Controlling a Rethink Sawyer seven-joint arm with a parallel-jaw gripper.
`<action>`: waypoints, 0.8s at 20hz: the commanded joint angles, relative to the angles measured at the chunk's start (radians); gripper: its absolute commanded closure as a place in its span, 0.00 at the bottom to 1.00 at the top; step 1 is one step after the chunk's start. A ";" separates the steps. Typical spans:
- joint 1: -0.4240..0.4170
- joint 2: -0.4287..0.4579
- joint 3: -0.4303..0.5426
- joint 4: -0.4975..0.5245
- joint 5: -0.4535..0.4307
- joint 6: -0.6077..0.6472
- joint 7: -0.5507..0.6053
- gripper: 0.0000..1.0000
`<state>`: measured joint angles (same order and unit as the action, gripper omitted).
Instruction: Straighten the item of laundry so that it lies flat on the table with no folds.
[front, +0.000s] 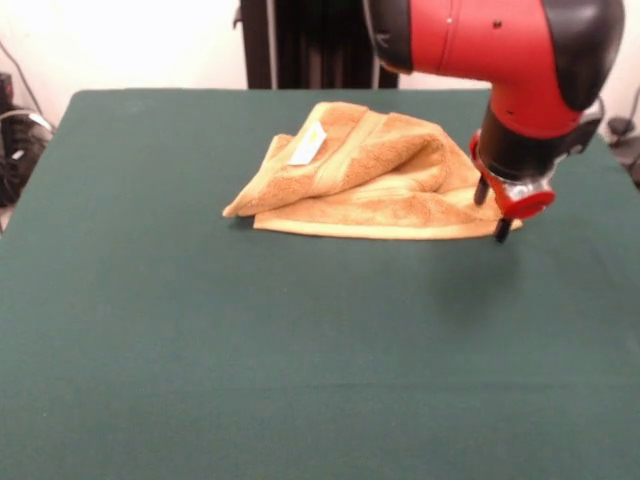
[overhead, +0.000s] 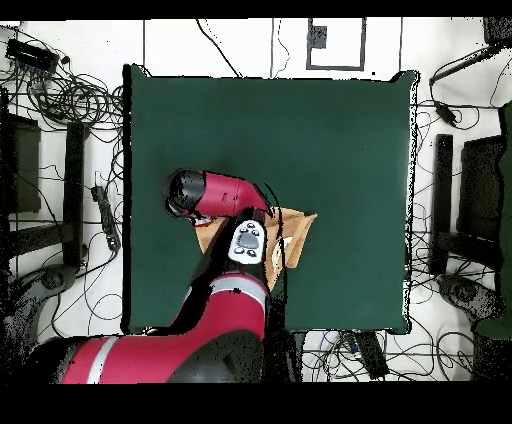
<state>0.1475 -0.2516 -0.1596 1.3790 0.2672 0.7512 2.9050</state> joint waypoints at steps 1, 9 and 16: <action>-0.043 0.204 0.104 0.001 -0.131 -0.525 -0.045 0.00; -0.012 0.219 0.074 -0.024 -0.117 -0.492 0.072 1.00; -0.034 0.197 0.188 -0.005 -0.019 -0.500 0.121 1.00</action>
<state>0.1423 -0.2625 -0.1292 1.3731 0.2085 0.6873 2.9052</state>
